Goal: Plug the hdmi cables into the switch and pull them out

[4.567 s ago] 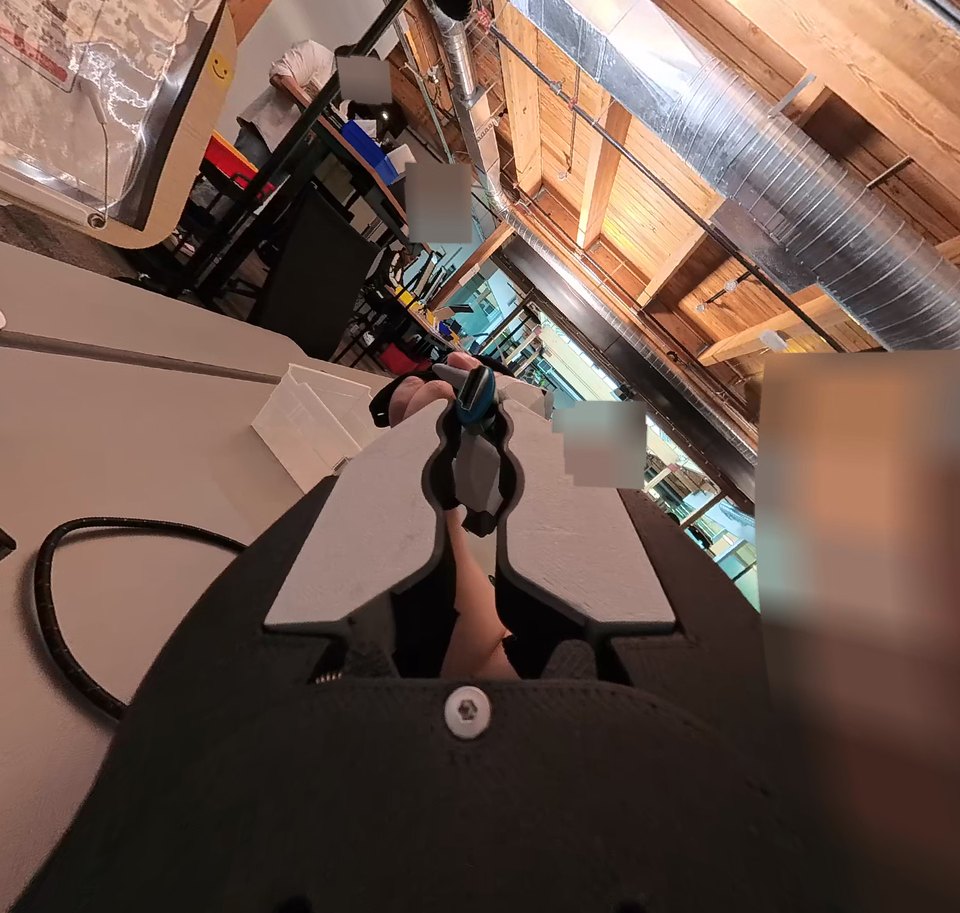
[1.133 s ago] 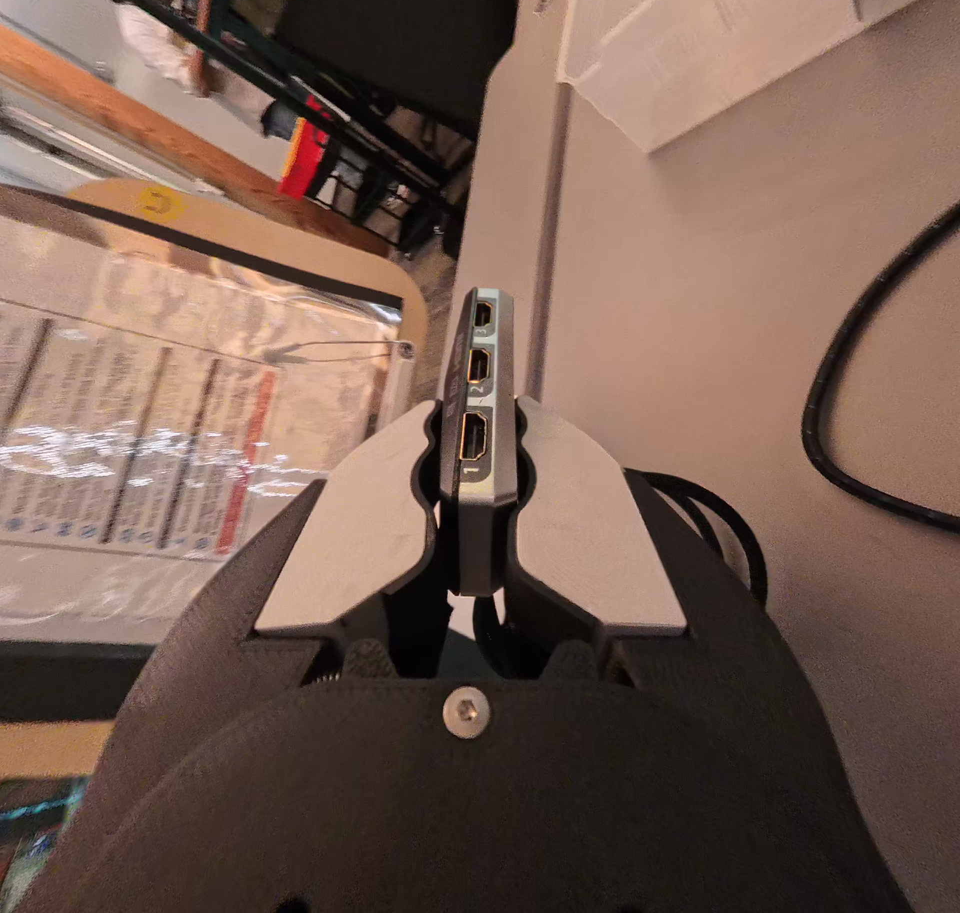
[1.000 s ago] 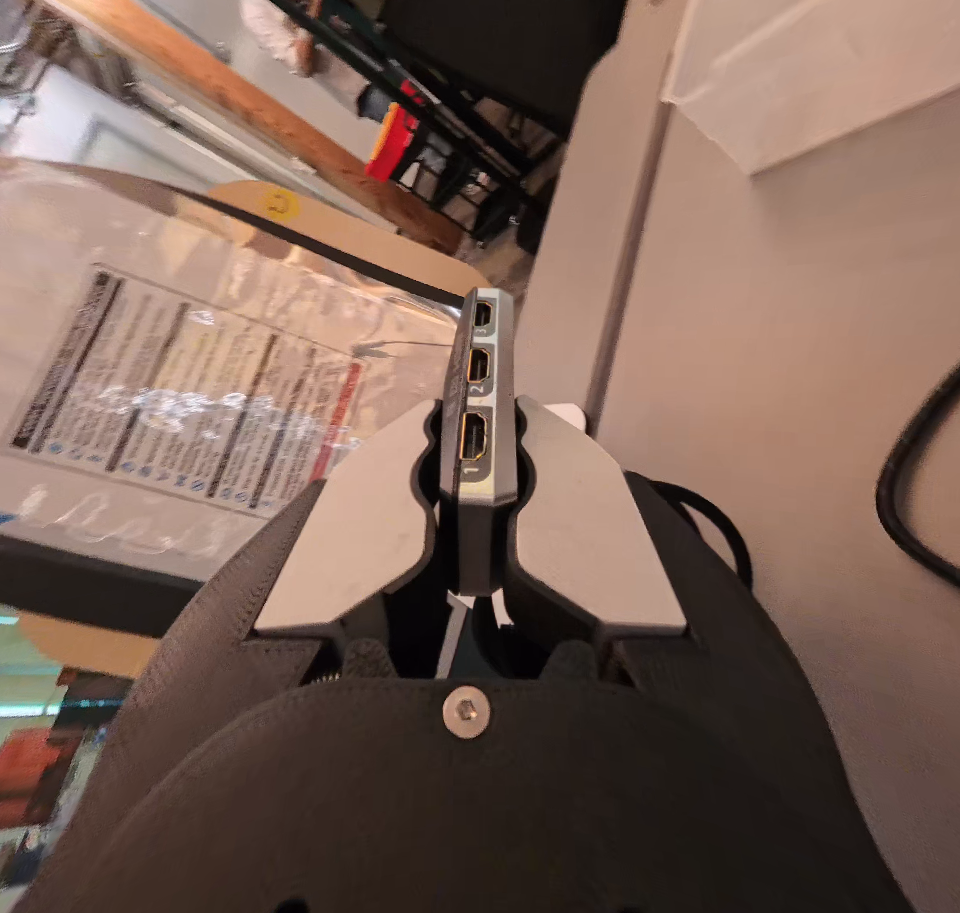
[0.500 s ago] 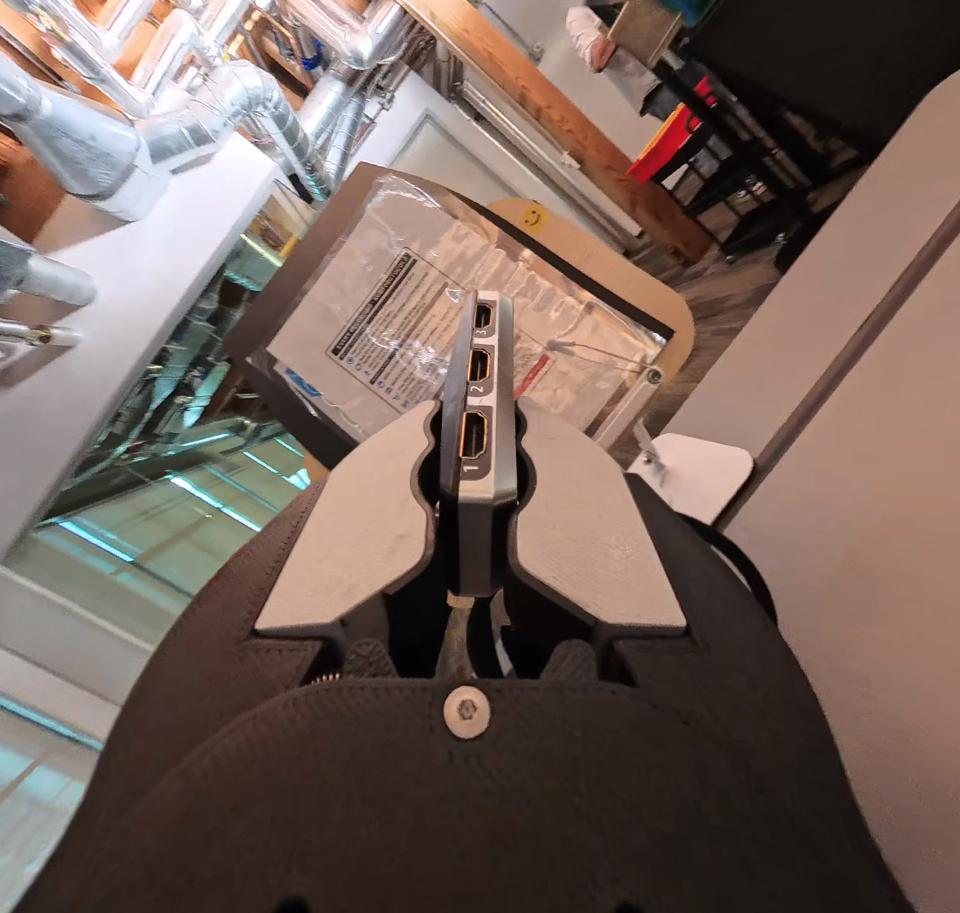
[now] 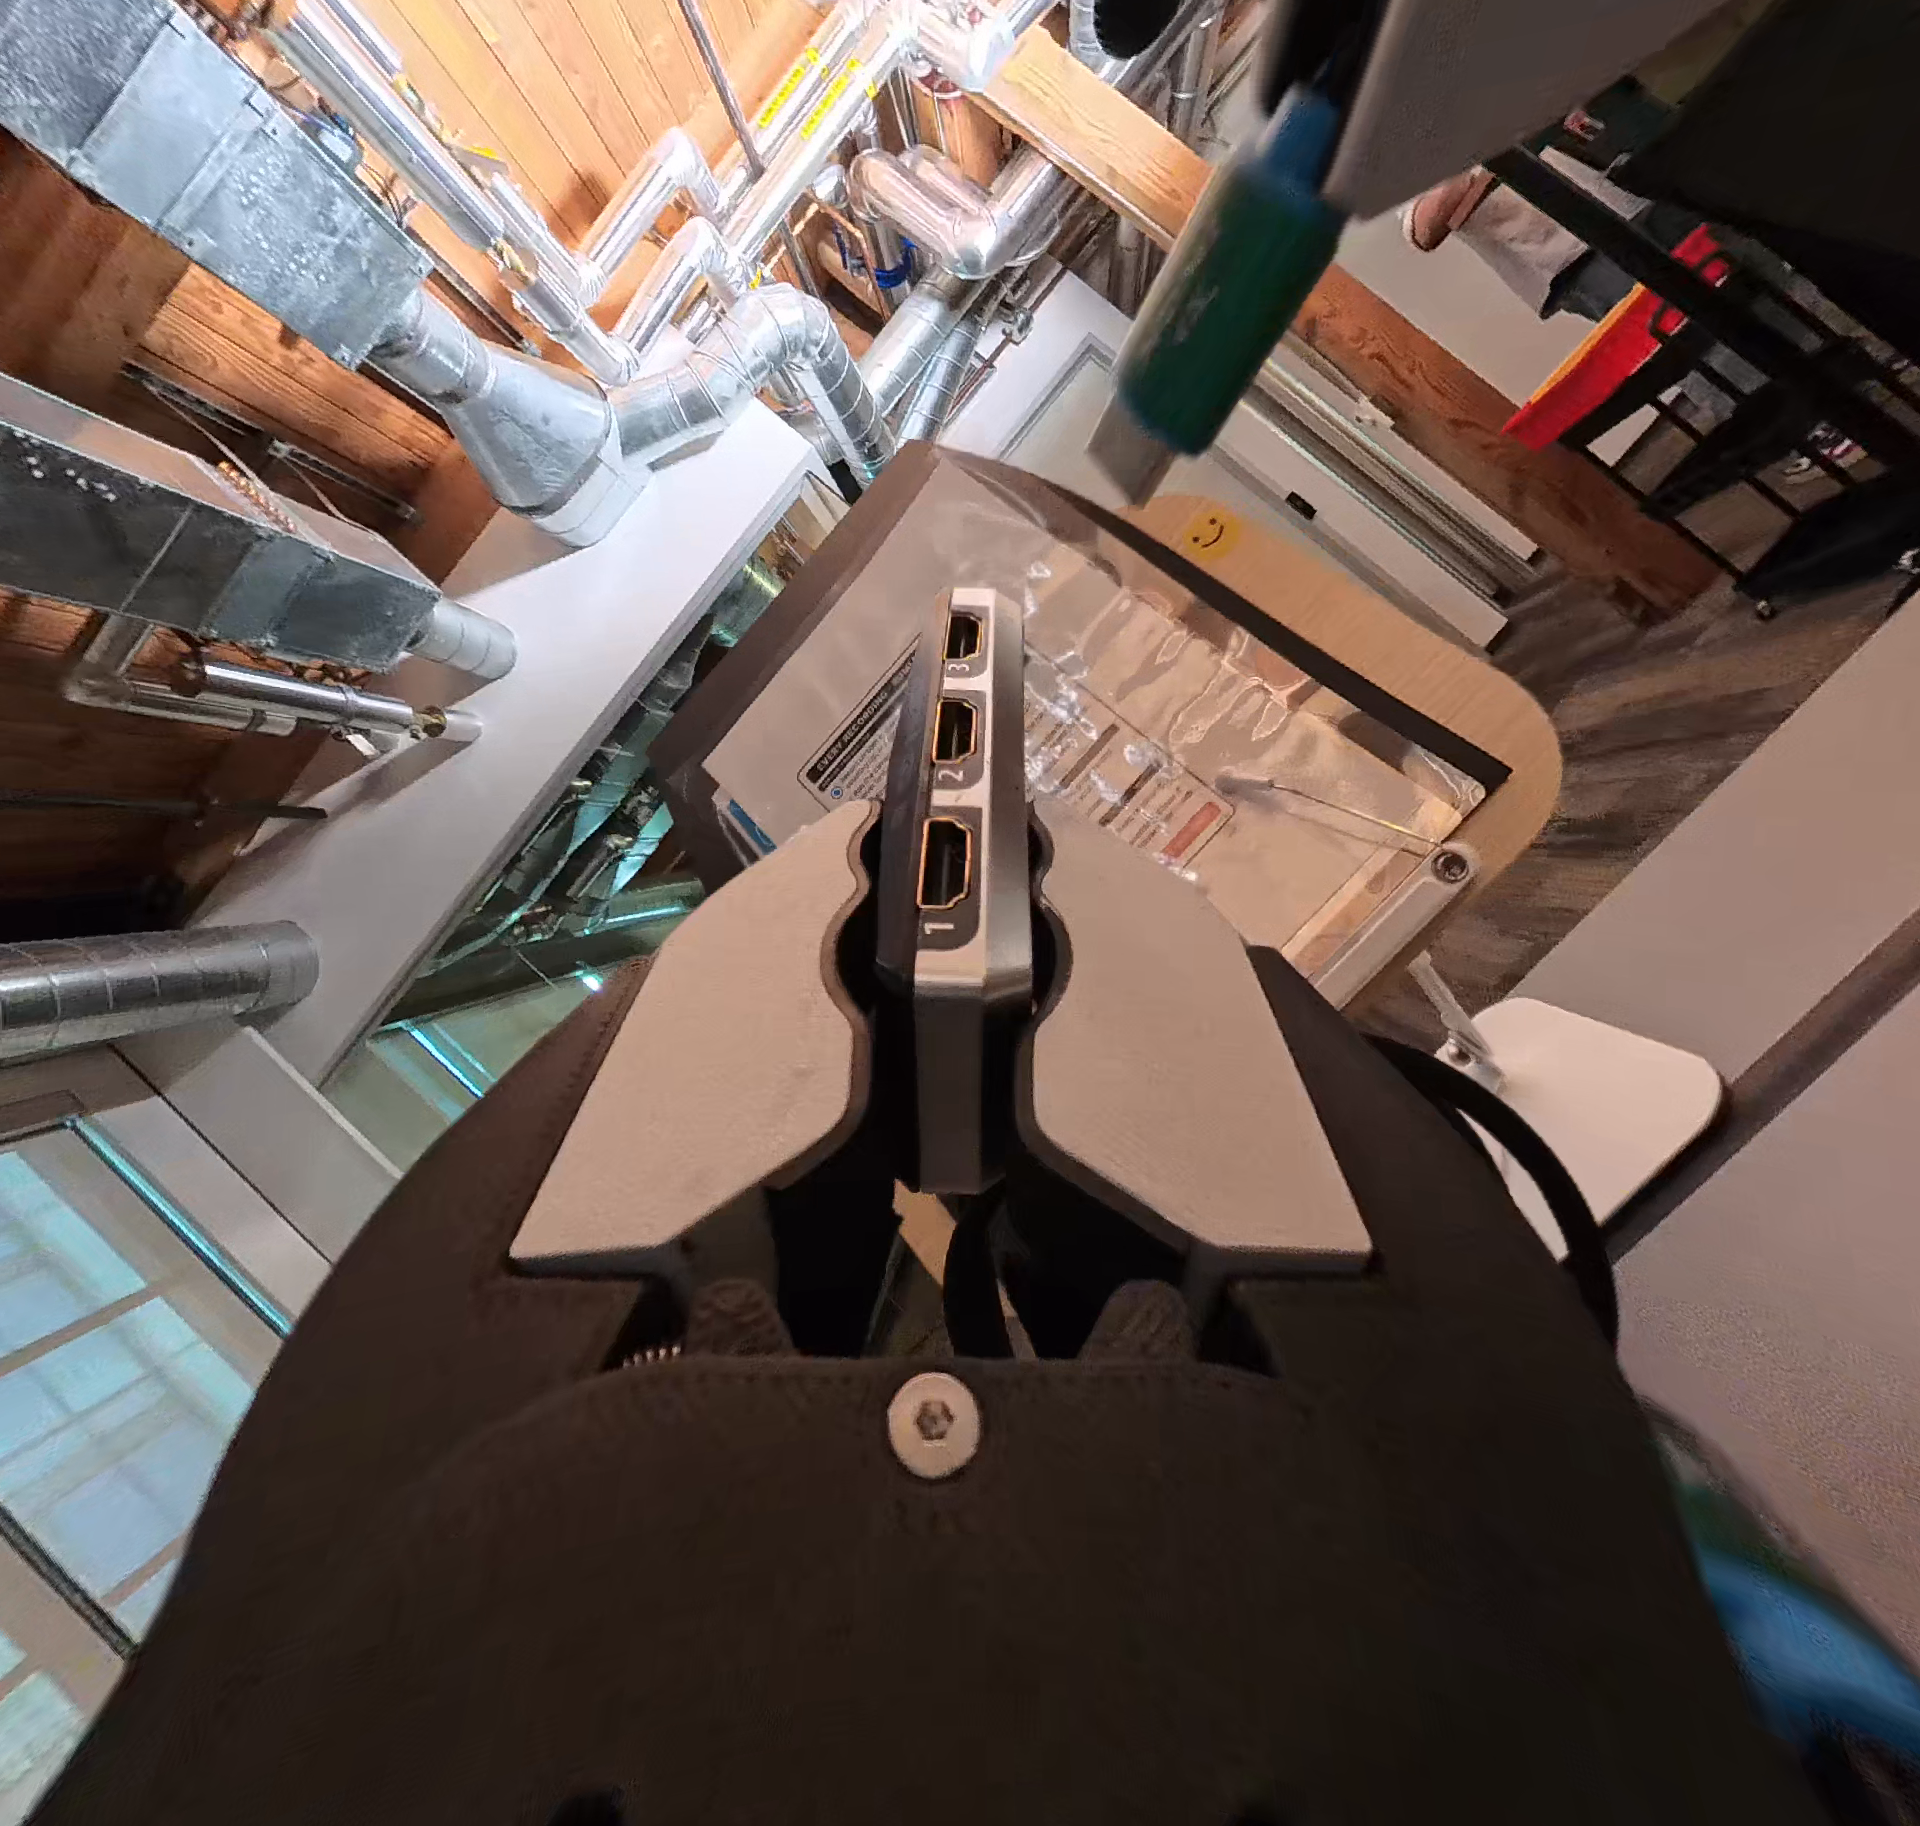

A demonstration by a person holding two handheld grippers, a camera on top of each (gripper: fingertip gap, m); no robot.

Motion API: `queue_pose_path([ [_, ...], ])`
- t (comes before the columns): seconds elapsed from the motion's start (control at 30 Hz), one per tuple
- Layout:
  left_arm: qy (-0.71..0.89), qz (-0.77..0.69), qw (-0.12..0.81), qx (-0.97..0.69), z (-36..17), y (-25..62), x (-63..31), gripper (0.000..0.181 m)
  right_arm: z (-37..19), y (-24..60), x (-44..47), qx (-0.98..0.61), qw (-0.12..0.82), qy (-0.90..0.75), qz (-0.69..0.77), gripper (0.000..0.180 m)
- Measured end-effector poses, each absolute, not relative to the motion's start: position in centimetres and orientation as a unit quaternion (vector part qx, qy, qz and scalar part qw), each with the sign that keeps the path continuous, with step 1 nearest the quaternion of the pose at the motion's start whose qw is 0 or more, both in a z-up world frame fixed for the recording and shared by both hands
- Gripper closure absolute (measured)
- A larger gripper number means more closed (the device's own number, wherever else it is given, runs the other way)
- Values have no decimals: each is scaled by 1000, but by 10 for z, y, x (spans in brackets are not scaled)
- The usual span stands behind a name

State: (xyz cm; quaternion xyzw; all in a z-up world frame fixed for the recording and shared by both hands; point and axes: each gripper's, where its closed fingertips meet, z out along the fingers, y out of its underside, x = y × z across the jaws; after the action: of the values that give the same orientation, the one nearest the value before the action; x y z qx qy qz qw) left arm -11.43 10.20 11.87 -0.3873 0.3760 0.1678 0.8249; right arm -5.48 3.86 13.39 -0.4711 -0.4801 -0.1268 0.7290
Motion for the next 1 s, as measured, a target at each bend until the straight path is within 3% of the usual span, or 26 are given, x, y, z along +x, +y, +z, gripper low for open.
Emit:
queue_pose_path([
  [1.0,304,227,841,-386,135,106,-140,158,125,17,-110,-464,724,-509,34,167],
])
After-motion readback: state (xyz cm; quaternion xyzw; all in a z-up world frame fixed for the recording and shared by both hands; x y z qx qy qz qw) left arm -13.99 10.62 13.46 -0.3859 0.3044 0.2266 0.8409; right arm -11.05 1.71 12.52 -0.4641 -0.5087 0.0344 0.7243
